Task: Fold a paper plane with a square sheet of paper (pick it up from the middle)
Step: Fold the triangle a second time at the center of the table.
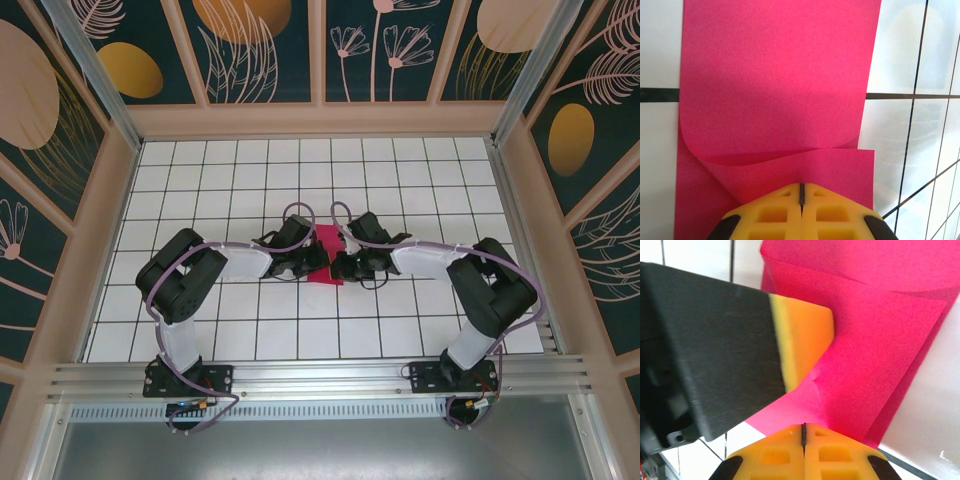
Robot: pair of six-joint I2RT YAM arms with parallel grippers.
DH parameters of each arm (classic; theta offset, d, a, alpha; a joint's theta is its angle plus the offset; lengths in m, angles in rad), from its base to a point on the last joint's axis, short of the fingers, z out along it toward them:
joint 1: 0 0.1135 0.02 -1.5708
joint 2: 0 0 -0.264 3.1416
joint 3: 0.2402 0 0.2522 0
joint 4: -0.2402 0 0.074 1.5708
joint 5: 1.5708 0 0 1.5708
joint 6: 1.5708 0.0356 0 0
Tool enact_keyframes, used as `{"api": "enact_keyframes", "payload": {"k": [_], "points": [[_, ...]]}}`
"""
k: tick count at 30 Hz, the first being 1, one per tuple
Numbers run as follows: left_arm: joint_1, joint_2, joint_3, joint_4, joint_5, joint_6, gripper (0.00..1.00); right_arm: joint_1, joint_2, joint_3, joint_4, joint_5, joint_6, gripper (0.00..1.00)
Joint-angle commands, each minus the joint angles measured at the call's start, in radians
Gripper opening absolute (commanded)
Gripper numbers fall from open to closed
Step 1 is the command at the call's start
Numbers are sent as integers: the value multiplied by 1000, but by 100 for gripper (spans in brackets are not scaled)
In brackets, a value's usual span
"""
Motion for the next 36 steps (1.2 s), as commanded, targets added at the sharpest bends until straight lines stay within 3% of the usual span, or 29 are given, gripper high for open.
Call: {"api": "enact_keyframes", "payload": {"k": [1, 26, 36], "points": [[8, 36, -38, -75, -40, -9, 7, 7, 20, -22, -37, 28, 9, 6], [8, 37, -42, -90, -57, -12, 7, 7, 15, -91, -113, 64, -42, 6], [7, 34, -42, -82, -49, -8, 7, -17, -106, -88, -65, -9, -64, 7]]}}
